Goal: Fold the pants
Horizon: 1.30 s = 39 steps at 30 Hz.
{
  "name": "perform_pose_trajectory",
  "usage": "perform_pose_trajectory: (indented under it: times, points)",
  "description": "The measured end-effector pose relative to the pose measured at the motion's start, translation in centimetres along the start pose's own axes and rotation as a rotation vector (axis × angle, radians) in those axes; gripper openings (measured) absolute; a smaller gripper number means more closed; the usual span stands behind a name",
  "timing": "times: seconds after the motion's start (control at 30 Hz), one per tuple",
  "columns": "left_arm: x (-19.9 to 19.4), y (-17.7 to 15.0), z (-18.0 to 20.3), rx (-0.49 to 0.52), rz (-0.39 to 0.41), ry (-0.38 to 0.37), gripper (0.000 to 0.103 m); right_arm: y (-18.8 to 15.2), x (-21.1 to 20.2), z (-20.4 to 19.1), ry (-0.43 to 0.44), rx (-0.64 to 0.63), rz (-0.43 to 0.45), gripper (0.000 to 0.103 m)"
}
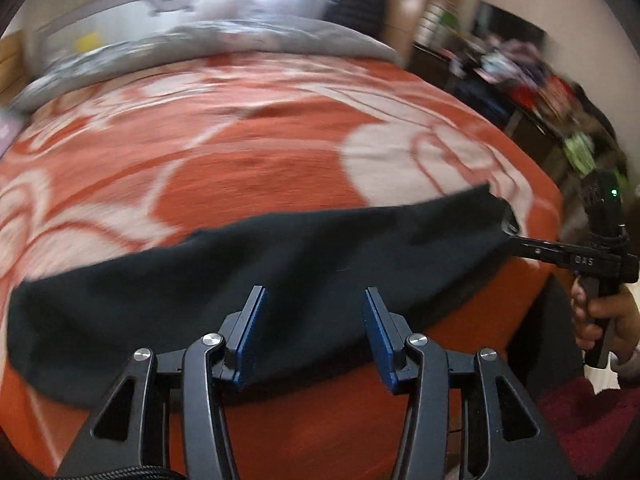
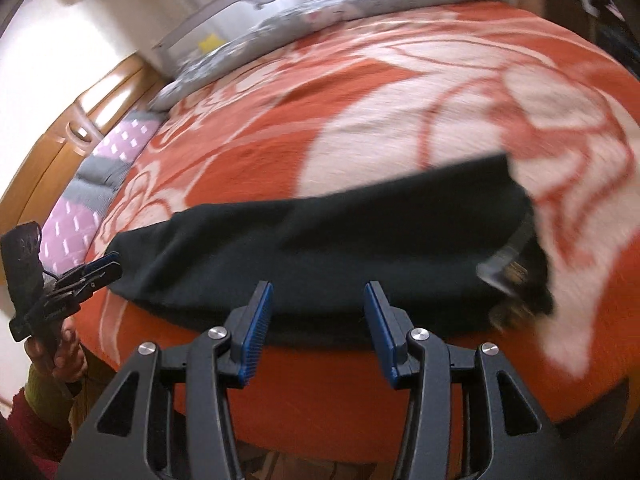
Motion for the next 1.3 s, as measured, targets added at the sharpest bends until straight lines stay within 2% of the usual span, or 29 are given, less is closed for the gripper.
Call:
perform_pose_trajectory:
  times: [0.2, 0.43, 0.77, 0.87, 0.9, 1.03, 1.1, 1.17, 1.3]
  points:
    - [3.8, 2.2, 6.0, 0.113, -0.080, -0.082, 0.050, -1.4, -1.2, 4.4, -0.036, 0.114, 0.029, 0.049]
    - [8.8, 5.9, 13.1, 0.249, -0.190, -0.178, 0.052, -1.3, -1.4, 6.6, -0.047, 0.183, 0.072, 0.049]
    - [17.5, 7.7, 20.1, 0.374, -0.380, -0.252, 0.052, -1.6, -1.1, 9.6, -0.021, 0.277, 0.107, 0.048]
    - [19.5, 7.5, 21.6, 0.408, -0.423, -0.253, 0.052, -1.7, -0.9, 10.3, -0.011, 0.307, 0.111, 0.042]
    - [20.2, 7.4, 22.1, 0.418, -0.443, -0.257, 0.049, -1.7, -0.8, 10.4, -0.010, 0.308, 0.111, 0.036]
    - [21.8, 6.4, 23.1, 0.453, -0.493, -0.256, 0.039, -1.8, -0.6, 10.7, -0.004, 0.305, 0.115, 0.025]
    - [22.0, 6.0, 23.5, 0.466, -0.495, -0.265, 0.022, -1.8, -0.6, 10.6, -0.008, 0.294, 0.116, 0.012]
    - [21.6, 6.1, 23.7, 0.474, -0.475, -0.268, 0.011, -1.7, -0.7, 10.4, -0.009, 0.280, 0.114, 0.009]
    - [19.5, 6.8, 24.1, 0.488, -0.437, -0.274, 0.006, -1.0, -2.2, 9.7, 0.007, 0.256, 0.141, 0.008]
Point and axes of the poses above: each gripper's, at about its wrist camera, not at the fingertips, and x roughly the way its jaws point, z to its right, y to its top, the point moved 8 cm from there along x, roughly the way its jaws point, and after that the axes turned 10 degrees about -x, right-handed, at the moved point
